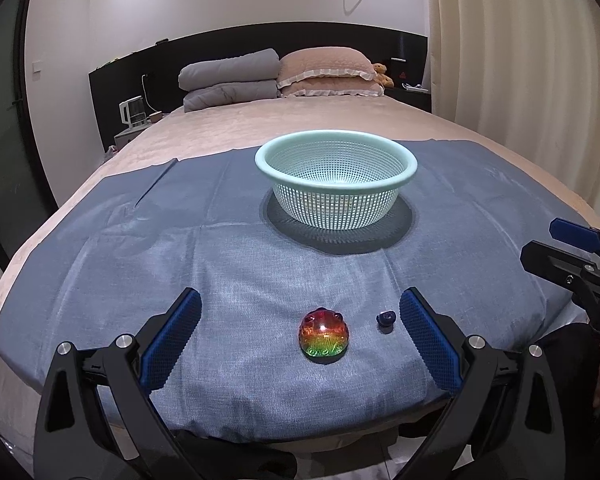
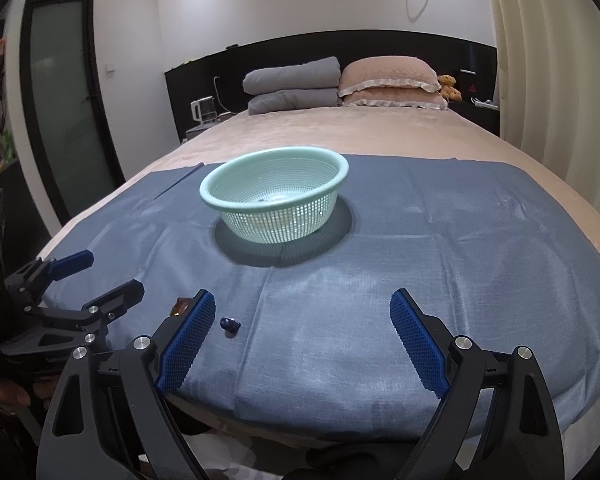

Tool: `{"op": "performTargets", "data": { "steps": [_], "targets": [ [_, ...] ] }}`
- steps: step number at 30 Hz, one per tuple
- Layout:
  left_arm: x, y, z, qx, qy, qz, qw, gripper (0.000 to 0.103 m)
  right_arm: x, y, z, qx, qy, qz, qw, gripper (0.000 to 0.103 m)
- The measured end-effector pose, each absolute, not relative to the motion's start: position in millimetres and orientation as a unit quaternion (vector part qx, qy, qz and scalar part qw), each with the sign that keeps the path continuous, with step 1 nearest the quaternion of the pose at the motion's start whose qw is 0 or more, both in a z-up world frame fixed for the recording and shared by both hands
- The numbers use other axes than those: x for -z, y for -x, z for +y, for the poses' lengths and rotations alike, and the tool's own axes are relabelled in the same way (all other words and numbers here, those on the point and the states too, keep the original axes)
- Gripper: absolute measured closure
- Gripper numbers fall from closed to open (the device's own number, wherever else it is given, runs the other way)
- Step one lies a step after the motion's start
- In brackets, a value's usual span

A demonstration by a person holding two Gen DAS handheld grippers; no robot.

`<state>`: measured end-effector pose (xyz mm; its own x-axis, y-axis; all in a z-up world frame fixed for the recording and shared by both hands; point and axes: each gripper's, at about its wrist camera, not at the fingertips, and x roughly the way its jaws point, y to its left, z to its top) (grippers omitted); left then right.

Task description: Organize jewelry

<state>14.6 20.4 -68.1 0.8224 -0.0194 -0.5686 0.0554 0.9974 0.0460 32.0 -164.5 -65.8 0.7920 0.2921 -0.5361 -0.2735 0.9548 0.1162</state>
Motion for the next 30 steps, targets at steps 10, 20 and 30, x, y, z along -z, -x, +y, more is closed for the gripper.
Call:
{"op": "performTargets", "data": {
  "steps": [10, 20, 30],
  "targets": [
    [70, -16, 23, 0.011, -0.024, 0.301, 0.953, 0.006, 66, -29, -160, -0.142, 0.0, 0.284, 0.948, 0.018],
    [70, -15, 33, 0.007, -0.007, 0.302, 0.953, 0.006, 67, -29, -154, -0.136, 0.009, 0.288, 0.948, 0.018],
    [71, -17, 41, 0.004, 0.007, 0.305, 0.952, 0.006, 69, -32, -151, -0.137, 0.015, 0.293, 0.946, 0.018]
  ]
}}
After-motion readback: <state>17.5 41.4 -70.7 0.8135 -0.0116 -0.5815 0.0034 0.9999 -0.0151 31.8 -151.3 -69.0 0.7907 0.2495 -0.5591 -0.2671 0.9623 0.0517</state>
